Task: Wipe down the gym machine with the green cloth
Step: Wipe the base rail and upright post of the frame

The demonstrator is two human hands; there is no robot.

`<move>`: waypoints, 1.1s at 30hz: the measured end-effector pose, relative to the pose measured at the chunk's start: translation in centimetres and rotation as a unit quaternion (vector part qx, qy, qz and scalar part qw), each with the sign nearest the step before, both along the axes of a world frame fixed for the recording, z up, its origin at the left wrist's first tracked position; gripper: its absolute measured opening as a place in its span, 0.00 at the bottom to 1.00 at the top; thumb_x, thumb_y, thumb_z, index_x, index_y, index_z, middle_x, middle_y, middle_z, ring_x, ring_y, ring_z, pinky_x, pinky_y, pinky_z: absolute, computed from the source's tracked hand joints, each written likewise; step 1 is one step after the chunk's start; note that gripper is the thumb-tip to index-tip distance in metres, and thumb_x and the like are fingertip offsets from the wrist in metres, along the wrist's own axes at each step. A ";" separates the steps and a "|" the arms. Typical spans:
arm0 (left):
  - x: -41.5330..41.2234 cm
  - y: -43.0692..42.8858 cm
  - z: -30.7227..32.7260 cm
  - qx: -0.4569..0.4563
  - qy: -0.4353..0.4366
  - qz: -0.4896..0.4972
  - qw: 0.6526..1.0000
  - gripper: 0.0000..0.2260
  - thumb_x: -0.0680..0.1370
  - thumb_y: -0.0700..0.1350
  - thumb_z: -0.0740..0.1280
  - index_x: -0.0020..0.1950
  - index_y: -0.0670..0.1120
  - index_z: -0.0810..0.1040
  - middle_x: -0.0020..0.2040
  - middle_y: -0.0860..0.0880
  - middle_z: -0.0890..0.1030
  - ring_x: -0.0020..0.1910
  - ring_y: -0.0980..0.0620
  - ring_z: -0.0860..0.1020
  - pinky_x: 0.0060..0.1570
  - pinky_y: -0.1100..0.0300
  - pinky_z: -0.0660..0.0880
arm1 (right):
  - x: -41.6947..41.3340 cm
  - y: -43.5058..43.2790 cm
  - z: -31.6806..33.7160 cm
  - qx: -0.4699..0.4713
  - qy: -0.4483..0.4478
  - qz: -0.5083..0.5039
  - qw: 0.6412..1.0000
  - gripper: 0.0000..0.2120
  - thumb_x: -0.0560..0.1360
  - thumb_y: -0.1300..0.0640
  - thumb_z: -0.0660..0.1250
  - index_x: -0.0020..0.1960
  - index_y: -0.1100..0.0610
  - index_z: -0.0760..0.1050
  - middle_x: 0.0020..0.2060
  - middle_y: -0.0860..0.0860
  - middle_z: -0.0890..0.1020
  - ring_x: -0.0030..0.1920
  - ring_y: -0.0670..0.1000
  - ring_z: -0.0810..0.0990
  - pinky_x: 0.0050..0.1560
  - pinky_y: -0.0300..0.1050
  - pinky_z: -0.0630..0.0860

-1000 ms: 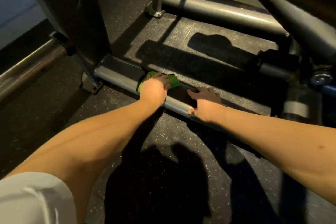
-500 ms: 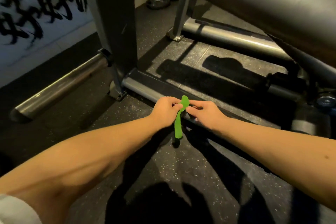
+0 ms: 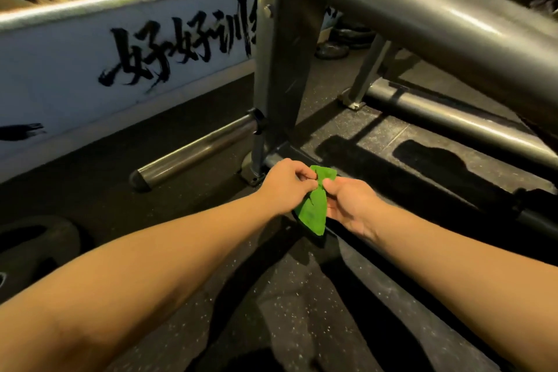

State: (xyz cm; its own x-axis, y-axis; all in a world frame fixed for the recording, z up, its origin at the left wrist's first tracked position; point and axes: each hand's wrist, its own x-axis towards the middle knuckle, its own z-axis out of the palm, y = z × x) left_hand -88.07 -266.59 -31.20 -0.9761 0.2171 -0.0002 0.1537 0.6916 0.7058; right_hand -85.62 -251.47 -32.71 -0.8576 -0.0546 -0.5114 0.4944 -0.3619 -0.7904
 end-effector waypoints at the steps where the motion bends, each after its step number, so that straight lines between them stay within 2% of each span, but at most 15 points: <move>1: -0.1 -0.4 0.2 0.000 -0.002 0.005 1.000 0.08 0.77 0.46 0.74 0.56 0.47 0.85 0.52 0.52 0.82 0.50 0.55 0.79 0.55 0.60 0.75 | -0.1 -0.4 0.3 0.011 0.008 -0.001 1.000 0.12 0.85 0.64 0.58 0.62 0.63 0.78 0.47 0.58 0.86 0.44 0.55 0.86 0.47 0.52 0.84; 5: -0.8 -1.2 2.1 0.008 -0.001 0.012 1.000 0.06 0.78 0.46 0.73 0.55 0.49 0.84 0.51 0.54 0.82 0.50 0.57 0.80 0.56 0.57 0.77 | -1.0 -1.6 1.8 0.031 0.038 -0.023 0.999 0.08 0.84 0.65 0.60 0.57 0.63 0.77 0.48 0.57 0.85 0.52 0.57 0.84 0.62 0.59 0.79; 7: -1.1 -1.4 3.5 0.003 0.001 0.005 1.000 0.06 0.79 0.45 0.72 0.55 0.48 0.84 0.51 0.54 0.82 0.50 0.56 0.80 0.56 0.56 0.78 | -1.6 -1.9 2.7 0.068 0.060 -0.023 0.996 0.06 0.83 0.63 0.63 0.54 0.59 0.79 0.49 0.56 0.85 0.54 0.56 0.84 0.63 0.58 0.78; 9: -1.4 -1.7 5.0 -0.003 0.008 0.006 1.000 0.05 0.79 0.45 0.71 0.55 0.49 0.83 0.51 0.54 0.82 0.52 0.56 0.80 0.58 0.56 0.78 | -2.4 -2.0 3.5 0.119 0.082 -0.015 0.989 0.06 0.82 0.59 0.66 0.56 0.56 0.81 0.52 0.55 0.86 0.53 0.52 0.84 0.57 0.52 0.81; 11: -1.6 -2.0 6.2 0.007 0.012 0.016 1.000 0.05 0.79 0.45 0.71 0.54 0.50 0.83 0.50 0.55 0.82 0.52 0.57 0.80 0.59 0.56 0.77 | -2.7 -2.2 4.9 0.121 0.090 -0.010 0.989 0.07 0.82 0.58 0.66 0.58 0.53 0.81 0.53 0.53 0.86 0.52 0.49 0.84 0.49 0.46 0.81; 13: -1.4 -2.2 7.2 0.010 0.016 0.018 1.000 0.06 0.80 0.45 0.70 0.55 0.50 0.84 0.51 0.55 0.83 0.53 0.57 0.80 0.60 0.56 0.77 | -2.9 -2.4 6.2 0.084 0.087 -0.008 0.993 0.08 0.83 0.57 0.65 0.60 0.51 0.80 0.54 0.52 0.85 0.54 0.51 0.84 0.52 0.50 0.84; 16: -1.1 -2.6 8.3 0.004 0.018 0.016 1.000 0.06 0.81 0.46 0.68 0.54 0.50 0.85 0.48 0.53 0.84 0.49 0.56 0.82 0.57 0.53 0.79 | -2.8 -3.1 7.6 0.026 0.090 0.011 0.996 0.09 0.83 0.56 0.65 0.61 0.51 0.79 0.56 0.52 0.85 0.57 0.54 0.84 0.57 0.61 0.82; 18: -1.0 -2.9 8.9 -0.001 0.022 0.024 0.999 0.07 0.82 0.46 0.67 0.51 0.50 0.85 0.45 0.52 0.84 0.47 0.56 0.82 0.54 0.53 0.80 | -2.7 -3.4 8.1 0.005 0.099 0.018 0.995 0.08 0.82 0.57 0.66 0.60 0.53 0.80 0.54 0.52 0.86 0.56 0.54 0.85 0.58 0.61 0.82; 20: -1.0 -3.3 9.3 -0.012 0.035 0.035 0.999 0.07 0.81 0.46 0.68 0.50 0.50 0.86 0.46 0.53 0.84 0.48 0.57 0.81 0.54 0.56 0.79 | -2.7 -3.7 8.5 -0.002 0.102 0.012 0.995 0.08 0.81 0.58 0.67 0.59 0.55 0.81 0.52 0.53 0.87 0.53 0.53 0.86 0.57 0.58 0.83; 22: -1.3 -3.5 9.8 -0.019 0.050 0.049 0.997 0.05 0.81 0.47 0.69 0.52 0.51 0.85 0.48 0.56 0.83 0.50 0.59 0.80 0.56 0.59 0.76 | -3.0 -3.8 8.6 -0.002 0.100 -0.009 0.995 0.07 0.80 0.60 0.69 0.57 0.57 0.82 0.50 0.54 0.87 0.52 0.53 0.87 0.56 0.56 0.83; 25: -2.5 -3.9 10.9 0.001 0.091 0.102 0.991 0.05 0.80 0.47 0.70 0.51 0.53 0.85 0.48 0.58 0.83 0.50 0.60 0.80 0.58 0.56 0.77 | -4.2 -4.4 9.3 -0.017 0.102 -0.053 0.993 0.07 0.78 0.64 0.71 0.55 0.59 0.82 0.51 0.56 0.87 0.52 0.55 0.87 0.56 0.53 0.83; 29: -5.6 -4.4 12.7 0.037 0.151 0.170 0.973 0.09 0.79 0.49 0.71 0.57 0.49 0.84 0.52 0.52 0.85 0.52 0.54 0.81 0.59 0.53 0.77 | -6.5 -5.6 11.4 -0.016 0.137 -0.118 0.983 0.08 0.77 0.68 0.71 0.55 0.61 0.82 0.52 0.57 0.85 0.52 0.54 0.86 0.52 0.48 0.84; 33: -9.2 -4.8 14.7 0.043 0.181 0.171 0.968 0.16 0.80 0.54 0.69 0.62 0.45 0.82 0.55 0.46 0.84 0.55 0.47 0.80 0.57 0.53 0.75 | -9.4 -7.2 13.9 -0.009 0.188 -0.208 0.960 0.11 0.76 0.70 0.71 0.57 0.61 0.79 0.52 0.58 0.84 0.50 0.54 0.86 0.49 0.46 0.84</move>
